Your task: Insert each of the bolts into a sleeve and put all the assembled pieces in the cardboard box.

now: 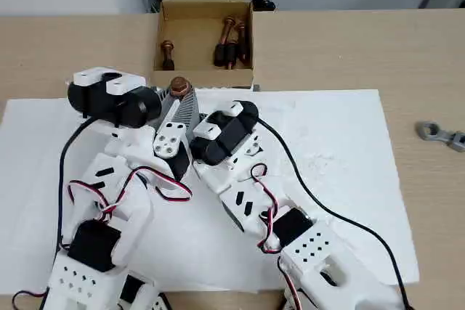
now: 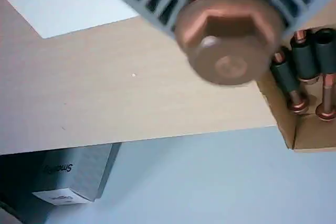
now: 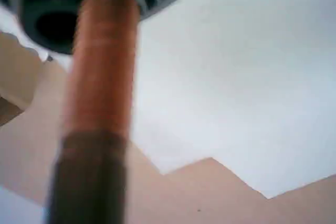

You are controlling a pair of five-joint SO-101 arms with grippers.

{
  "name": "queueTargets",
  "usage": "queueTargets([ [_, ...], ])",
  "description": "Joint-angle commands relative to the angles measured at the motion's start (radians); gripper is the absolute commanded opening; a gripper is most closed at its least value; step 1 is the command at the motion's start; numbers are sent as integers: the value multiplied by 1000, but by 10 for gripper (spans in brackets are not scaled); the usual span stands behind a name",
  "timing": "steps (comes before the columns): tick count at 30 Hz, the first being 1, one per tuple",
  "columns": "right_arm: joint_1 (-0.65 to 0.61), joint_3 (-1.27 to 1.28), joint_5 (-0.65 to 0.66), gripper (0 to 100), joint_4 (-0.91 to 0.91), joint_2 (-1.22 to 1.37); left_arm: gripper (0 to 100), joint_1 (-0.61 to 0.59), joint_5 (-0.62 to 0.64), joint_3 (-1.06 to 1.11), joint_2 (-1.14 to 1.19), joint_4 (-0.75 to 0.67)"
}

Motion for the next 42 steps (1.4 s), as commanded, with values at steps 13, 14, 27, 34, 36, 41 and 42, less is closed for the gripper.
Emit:
queueTargets([
  [13, -7, -8, 12, 8, 1, -35, 5, -69, 11, -7, 0, -57],
  [14, -7, -8, 12, 8, 1, -35, 5, -69, 11, -7, 0, -58],
  [27, -7, -9, 12, 8, -1, -30, 5, -43, 9, -12, 48, -80],
  [34, -7, -9, 12, 8, -1, -31, 5, -43, 12, -18, 110, -81],
  [36, -7, -9, 12, 8, -1, -31, 5, -43, 12, -18, 110, -81],
  [41, -7, -9, 12, 8, -1, -31, 5, -40, 46, -18, 110, -81],
  [42, -7, -9, 12, 8, -1, -31, 5, -35, 46, -18, 110, -78],
])
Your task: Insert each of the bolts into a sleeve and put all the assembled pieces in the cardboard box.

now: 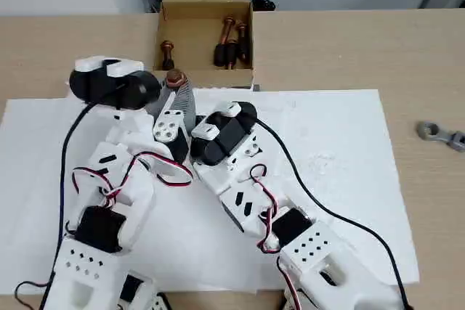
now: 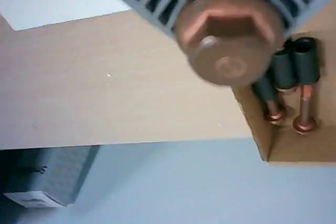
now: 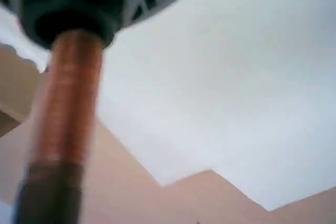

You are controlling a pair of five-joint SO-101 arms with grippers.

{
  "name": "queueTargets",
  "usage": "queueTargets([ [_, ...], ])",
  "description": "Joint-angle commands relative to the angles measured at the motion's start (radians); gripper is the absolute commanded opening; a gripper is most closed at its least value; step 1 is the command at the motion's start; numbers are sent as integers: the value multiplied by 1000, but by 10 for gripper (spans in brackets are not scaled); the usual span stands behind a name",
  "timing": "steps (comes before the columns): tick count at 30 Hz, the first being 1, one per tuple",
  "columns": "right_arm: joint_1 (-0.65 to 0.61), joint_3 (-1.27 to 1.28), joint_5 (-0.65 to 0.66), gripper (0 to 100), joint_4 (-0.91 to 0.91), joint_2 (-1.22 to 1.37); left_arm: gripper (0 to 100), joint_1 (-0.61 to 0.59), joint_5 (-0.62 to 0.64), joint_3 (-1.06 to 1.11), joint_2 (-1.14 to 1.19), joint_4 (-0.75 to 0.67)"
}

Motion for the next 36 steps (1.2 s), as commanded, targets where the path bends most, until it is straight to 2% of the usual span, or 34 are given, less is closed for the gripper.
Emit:
queueTargets([
  [1, -7, -14, 12, 8, -1, -33, 5, 18, 6, -16, 3, -17],
  [29, -7, -15, 14, 8, -1, -33, 6, 37, -25, -38, 2, 40],
  [36, -7, -15, 14, 8, -1, -33, 86, 37, -21, -38, 2, 57],
])
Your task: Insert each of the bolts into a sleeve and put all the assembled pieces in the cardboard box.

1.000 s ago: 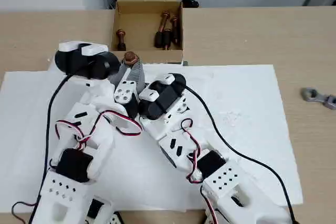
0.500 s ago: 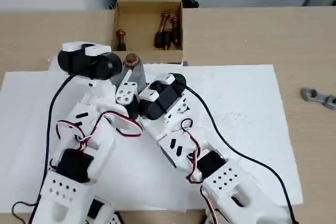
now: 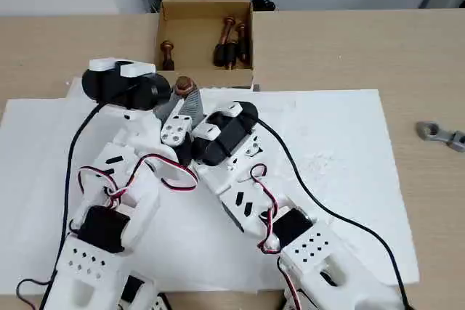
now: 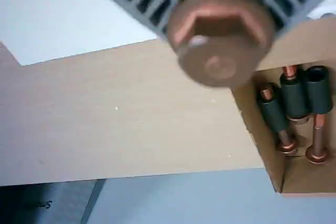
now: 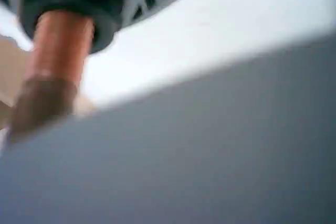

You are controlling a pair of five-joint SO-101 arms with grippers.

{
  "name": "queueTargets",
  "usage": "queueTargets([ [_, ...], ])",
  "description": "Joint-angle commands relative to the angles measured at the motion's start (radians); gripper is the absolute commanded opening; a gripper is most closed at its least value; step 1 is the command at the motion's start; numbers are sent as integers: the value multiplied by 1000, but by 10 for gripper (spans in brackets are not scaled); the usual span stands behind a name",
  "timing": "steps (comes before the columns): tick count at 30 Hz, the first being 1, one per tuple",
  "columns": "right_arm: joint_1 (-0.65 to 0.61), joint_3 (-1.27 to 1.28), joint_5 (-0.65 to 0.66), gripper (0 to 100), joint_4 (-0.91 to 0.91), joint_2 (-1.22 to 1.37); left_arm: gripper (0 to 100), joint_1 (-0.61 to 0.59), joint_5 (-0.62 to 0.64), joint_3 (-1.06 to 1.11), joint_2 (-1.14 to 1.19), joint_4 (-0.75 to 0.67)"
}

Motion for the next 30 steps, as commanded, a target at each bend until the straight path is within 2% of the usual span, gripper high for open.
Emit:
queueTargets([
  [1, -5, -14, 14, 8, -1, -31, 90, 8, -6, -41, 0, 21],
  [8, -4, -15, 15, 7, -1, -30, 126, 8, -12, -128, 0, 150],
  [17, -2, -17, 15, 7, -4, -30, 127, 11, -55, -283, 3, 353],
  [30, -1, -17, 15, 6, -4, -28, 127, 8, -54, -297, 2, 377],
])
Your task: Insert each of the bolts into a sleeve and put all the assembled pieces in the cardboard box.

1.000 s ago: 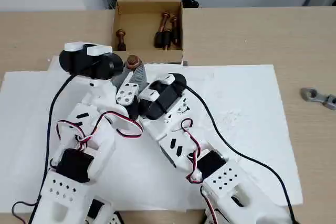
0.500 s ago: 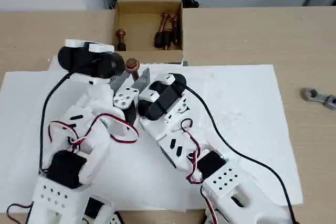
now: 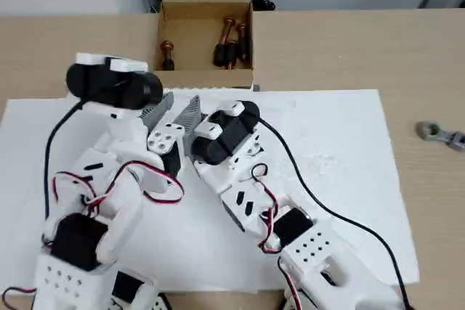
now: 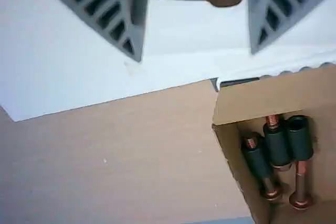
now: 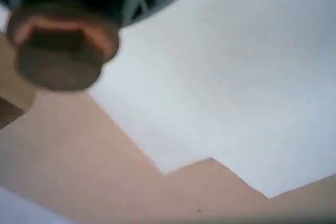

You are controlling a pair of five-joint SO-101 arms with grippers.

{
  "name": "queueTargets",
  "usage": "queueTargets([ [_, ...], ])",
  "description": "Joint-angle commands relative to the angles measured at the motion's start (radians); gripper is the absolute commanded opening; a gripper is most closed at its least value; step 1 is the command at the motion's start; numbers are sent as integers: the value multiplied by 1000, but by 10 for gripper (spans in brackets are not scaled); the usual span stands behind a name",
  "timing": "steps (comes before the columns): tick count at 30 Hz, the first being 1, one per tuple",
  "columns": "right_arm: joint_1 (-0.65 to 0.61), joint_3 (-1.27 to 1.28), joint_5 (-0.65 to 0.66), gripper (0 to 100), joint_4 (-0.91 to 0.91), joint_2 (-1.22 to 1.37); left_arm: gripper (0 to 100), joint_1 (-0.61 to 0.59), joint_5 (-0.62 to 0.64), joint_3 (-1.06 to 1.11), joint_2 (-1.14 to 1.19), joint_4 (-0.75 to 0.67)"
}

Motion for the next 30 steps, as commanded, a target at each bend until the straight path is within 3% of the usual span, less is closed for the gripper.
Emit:
queueTargets([
  [1, -4, -17, 15, 6, -5, -28, 127, 8, -9, -51, 0, 2],
  [8, 38, -43, 15, 5, -7, -25, 118, -120, -25, -47, -3, 11],
  [12, 97, -129, 15, 4, -1, 24, 9, -227, -25, -22, -71, 23],
  [21, 165, -443, 14, 4, 33, 467, 6, -368, -54, 252, -364, 31],
  [26, 203, -641, 75, 4, 128, 684, 6, -465, -244, 394, -608, 106],
  [30, 226, -802, 97, 4, 156, 823, 6, -499, -448, 479, -786, 284],
])
